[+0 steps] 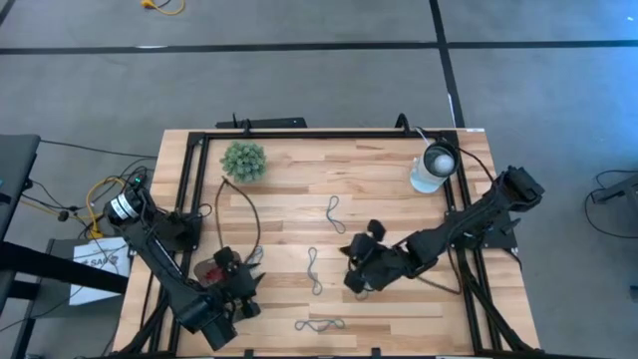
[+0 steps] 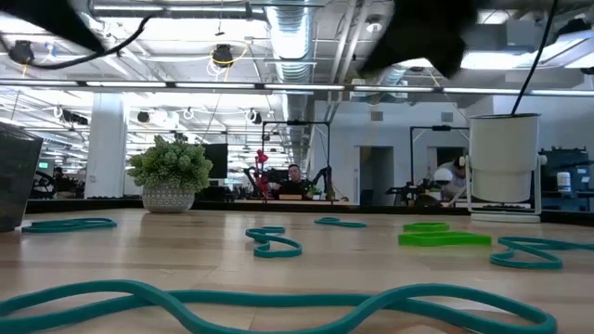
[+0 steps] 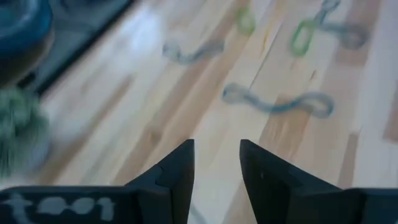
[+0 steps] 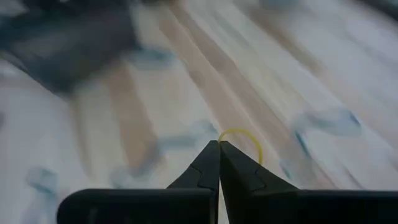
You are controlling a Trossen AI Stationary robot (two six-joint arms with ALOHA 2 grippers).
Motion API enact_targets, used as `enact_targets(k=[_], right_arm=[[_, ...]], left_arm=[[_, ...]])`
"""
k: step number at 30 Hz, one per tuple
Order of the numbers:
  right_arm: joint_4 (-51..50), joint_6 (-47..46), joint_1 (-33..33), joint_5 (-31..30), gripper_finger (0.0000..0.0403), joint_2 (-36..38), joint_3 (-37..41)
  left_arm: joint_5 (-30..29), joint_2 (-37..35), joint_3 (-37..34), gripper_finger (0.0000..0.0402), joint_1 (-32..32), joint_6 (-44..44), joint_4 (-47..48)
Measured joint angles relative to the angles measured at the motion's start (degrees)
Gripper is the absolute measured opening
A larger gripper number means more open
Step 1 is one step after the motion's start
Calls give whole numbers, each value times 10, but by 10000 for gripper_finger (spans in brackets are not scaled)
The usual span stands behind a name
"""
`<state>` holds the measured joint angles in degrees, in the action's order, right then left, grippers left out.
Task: Pick and place items into bin
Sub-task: Put the yellow rubber band into the black bin
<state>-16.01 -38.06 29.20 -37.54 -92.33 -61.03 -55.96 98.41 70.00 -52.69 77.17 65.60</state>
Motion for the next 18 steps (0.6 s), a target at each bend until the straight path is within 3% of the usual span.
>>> enact_targets(k=[5, 11, 18], right_arm=[[162, 118, -13, 11, 0, 0, -1], [318, 173, -45, 73, 0, -53, -4], [491, 204, -73, 138, 0, -179, -36]], left_arm=[[-73, 0, 0, 122, 7, -123, -99], [-163, 0, 0, 122, 24, -222, -188], [-133, 7, 0, 122, 58, -239, -201]])
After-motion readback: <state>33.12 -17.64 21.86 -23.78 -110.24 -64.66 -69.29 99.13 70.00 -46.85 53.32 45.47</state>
